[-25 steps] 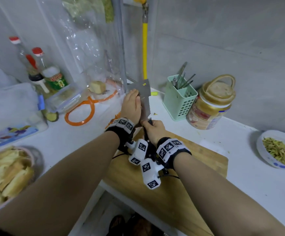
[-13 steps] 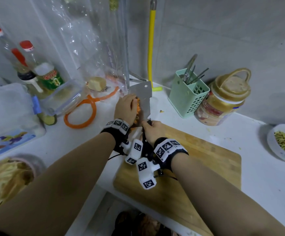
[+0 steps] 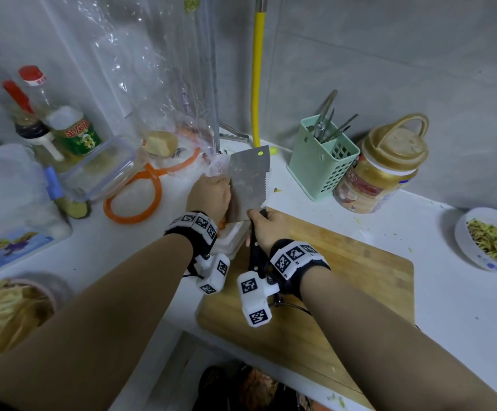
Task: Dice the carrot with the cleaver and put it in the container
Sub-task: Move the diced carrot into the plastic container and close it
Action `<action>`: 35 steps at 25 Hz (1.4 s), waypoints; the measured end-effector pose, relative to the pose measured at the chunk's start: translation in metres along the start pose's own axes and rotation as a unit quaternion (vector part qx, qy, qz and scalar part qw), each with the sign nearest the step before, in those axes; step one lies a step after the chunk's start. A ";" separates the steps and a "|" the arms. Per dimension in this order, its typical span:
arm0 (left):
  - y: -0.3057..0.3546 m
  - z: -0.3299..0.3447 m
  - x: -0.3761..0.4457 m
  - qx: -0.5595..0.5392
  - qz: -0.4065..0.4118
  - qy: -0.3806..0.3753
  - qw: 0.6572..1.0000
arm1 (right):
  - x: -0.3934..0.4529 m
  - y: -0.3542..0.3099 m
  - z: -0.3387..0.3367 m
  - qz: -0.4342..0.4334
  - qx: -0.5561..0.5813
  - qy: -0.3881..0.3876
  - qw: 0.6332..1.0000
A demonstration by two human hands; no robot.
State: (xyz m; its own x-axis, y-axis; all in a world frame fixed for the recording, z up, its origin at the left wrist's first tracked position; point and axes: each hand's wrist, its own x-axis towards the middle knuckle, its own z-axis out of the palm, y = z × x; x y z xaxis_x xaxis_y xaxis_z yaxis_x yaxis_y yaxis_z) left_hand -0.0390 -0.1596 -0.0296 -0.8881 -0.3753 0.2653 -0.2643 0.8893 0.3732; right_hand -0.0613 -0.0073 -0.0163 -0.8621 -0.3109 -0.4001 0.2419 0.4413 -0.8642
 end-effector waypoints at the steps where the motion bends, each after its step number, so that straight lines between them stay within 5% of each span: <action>1: 0.000 -0.003 -0.001 0.011 -0.012 -0.006 1.000 | -0.001 0.000 -0.002 0.002 -0.001 -0.001 1.000; 8: 0.013 -0.009 0.000 -0.013 -0.071 0.014 0.997 | -0.014 0.000 -0.024 0.002 0.021 0.004 1.000; 22: 0.114 0.018 -0.037 -0.078 0.089 -0.017 0.993 | -0.049 0.098 -0.166 0.046 -0.071 0.030 0.996; 30: 0.134 0.038 -0.054 -0.071 0.091 -0.047 0.992 | -0.064 0.126 -0.191 0.104 -0.080 0.028 0.991; 35: 0.135 0.042 -0.060 -0.061 0.079 -0.034 0.994 | -0.054 0.126 -0.195 0.134 -0.173 -0.037 0.975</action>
State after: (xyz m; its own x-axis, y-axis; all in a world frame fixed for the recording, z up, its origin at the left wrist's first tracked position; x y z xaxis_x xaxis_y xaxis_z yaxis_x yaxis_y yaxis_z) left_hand -0.0378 -0.0060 -0.0327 -0.9398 -0.2100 0.2695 -0.0747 0.8960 0.4377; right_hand -0.0713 0.2295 -0.0441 -0.7516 -0.1996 -0.6287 0.2775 0.7690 -0.5759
